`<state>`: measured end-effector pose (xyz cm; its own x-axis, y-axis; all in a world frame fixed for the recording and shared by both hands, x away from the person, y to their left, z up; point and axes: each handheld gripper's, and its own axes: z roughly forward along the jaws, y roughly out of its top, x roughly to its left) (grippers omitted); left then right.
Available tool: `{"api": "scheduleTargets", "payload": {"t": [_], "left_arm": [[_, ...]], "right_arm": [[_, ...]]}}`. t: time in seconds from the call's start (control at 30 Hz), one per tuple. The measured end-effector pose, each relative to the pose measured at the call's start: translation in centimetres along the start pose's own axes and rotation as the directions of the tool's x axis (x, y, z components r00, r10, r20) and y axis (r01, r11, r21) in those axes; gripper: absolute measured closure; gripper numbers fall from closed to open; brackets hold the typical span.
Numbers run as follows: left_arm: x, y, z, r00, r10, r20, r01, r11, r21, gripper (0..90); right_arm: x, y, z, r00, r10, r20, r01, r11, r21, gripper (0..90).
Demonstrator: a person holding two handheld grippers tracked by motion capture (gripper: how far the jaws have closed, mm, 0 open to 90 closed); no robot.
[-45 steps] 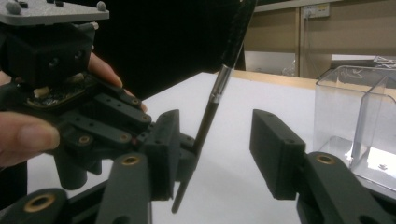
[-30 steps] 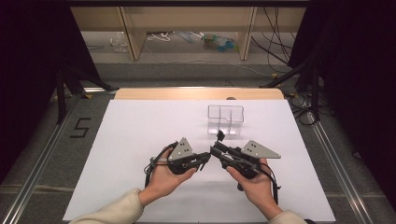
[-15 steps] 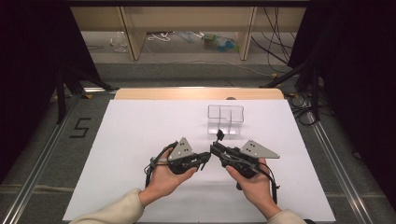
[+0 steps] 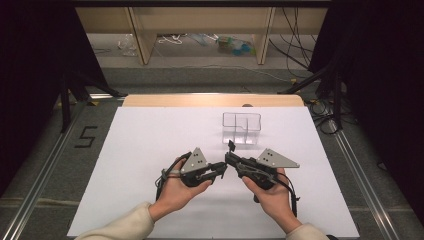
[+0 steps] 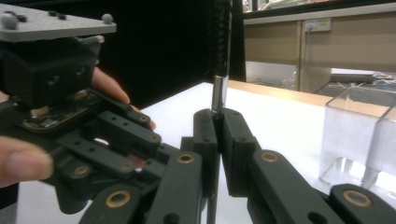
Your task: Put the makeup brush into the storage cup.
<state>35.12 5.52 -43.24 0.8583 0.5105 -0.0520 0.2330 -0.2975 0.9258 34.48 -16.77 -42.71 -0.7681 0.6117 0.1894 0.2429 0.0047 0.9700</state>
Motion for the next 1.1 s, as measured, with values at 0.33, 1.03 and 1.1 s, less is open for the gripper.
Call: {"api": "scheduleTargets", "payload": {"t": [0.33,1.03,1.1], "left_arm": [[0.4,-0.6,-1.9,0.9988,0.048,-0.01,-0.048,0.997,-0.061,34.8],[1.4,-2.4,-8.6,0.9977,0.033,-0.059,-0.043,0.9807,-0.191,21.0],[1.5,-2.6,-9.1,0.9978,0.023,-0.062,-0.035,0.9779,-0.206,20.9]], "right_arm": [[-0.5,0.4,-0.5,0.9994,-0.015,0.032,0.015,1.0,0.009,85.7],[-0.9,0.5,-0.6,0.9982,-0.025,0.054,0.025,1.0,0.011,85.7],[-0.9,0.5,-0.6,0.9981,-0.026,0.056,0.026,1.0,0.007,85.6]]}}
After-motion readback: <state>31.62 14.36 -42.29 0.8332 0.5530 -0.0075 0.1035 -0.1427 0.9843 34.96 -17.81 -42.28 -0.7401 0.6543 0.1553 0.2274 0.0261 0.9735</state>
